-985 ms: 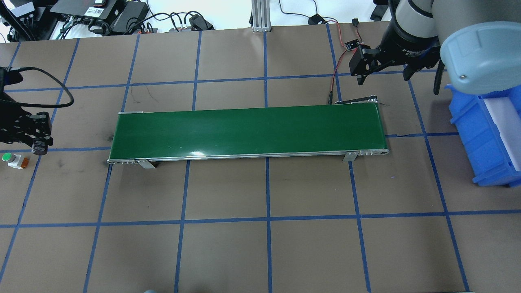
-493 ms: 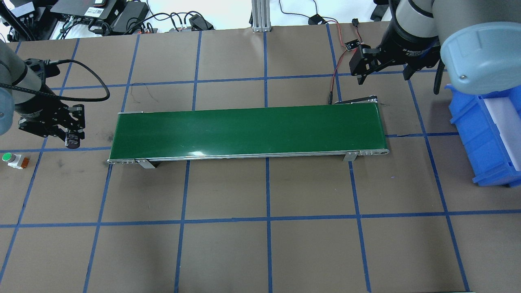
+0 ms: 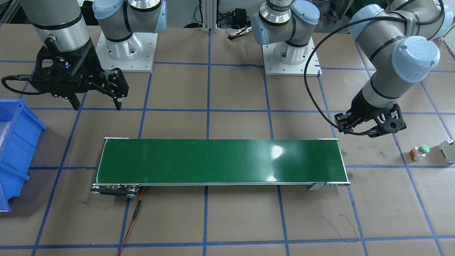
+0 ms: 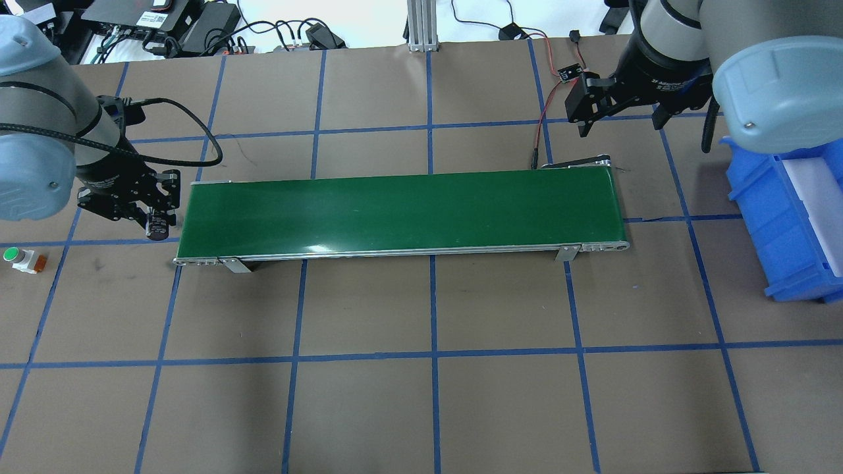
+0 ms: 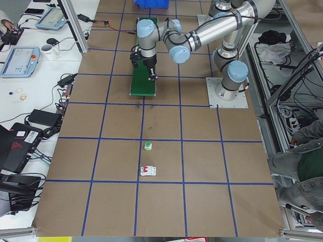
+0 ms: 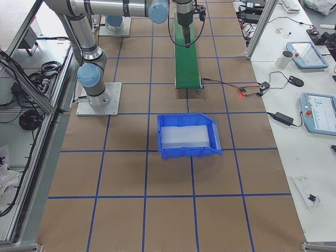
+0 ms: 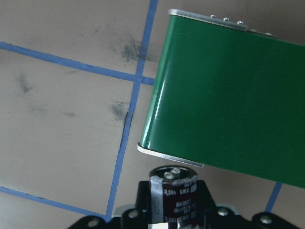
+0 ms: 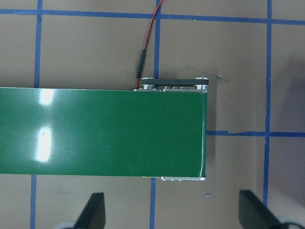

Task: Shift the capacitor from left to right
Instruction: 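Carry the capacitor with the left gripper over the conveyor's near end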

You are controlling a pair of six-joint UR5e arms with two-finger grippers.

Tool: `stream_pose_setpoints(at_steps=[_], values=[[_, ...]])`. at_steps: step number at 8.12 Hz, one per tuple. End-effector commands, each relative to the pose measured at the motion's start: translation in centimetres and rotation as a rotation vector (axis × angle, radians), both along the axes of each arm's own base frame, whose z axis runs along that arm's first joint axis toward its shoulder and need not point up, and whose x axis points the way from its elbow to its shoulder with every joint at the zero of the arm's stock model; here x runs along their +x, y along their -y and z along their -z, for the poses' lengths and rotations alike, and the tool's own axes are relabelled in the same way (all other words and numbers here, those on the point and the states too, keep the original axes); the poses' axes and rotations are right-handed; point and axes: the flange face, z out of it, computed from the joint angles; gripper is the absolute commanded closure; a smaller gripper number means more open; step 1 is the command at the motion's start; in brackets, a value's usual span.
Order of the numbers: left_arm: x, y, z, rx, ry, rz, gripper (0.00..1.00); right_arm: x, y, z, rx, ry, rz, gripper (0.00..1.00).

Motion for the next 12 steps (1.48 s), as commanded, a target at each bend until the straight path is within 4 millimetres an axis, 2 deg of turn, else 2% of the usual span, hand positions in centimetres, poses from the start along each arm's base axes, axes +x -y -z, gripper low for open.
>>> stream_pose_setpoints(at_steps=[1,5,7,9,11,12], values=[[-1.4,1.0,2.3,0.033,-0.016,0.034,1.0,-0.1,0.0,0.0,0.0,-0.001,0.001,0.0],[-3.0,4.3,5.5,-0.019,-0.004,0.163,1.0,-0.1,0.0,0.0,0.003,0.0,0.002,0.0],[-4.7,5.9,5.9,-0.017,-0.007,0.248,1.0,-0.1,0.0,0.0,0.003,0.0,0.002,0.0],[-6.6,6.3,6.8,-0.001,-0.014,0.305,1.0,-0.1,0.0,0.0,0.003,0.0,0.002,0.0],[-7.6,6.5,8.5,0.026,-0.024,0.323,1.0,-0.1,0.0,0.0,0.003,-0.001,0.0,0.0],[-8.1,6.5,8.6,0.027,-0.024,0.332,1.0,-0.1,0.0,0.1,0.005,-0.001,0.0,0.0]])
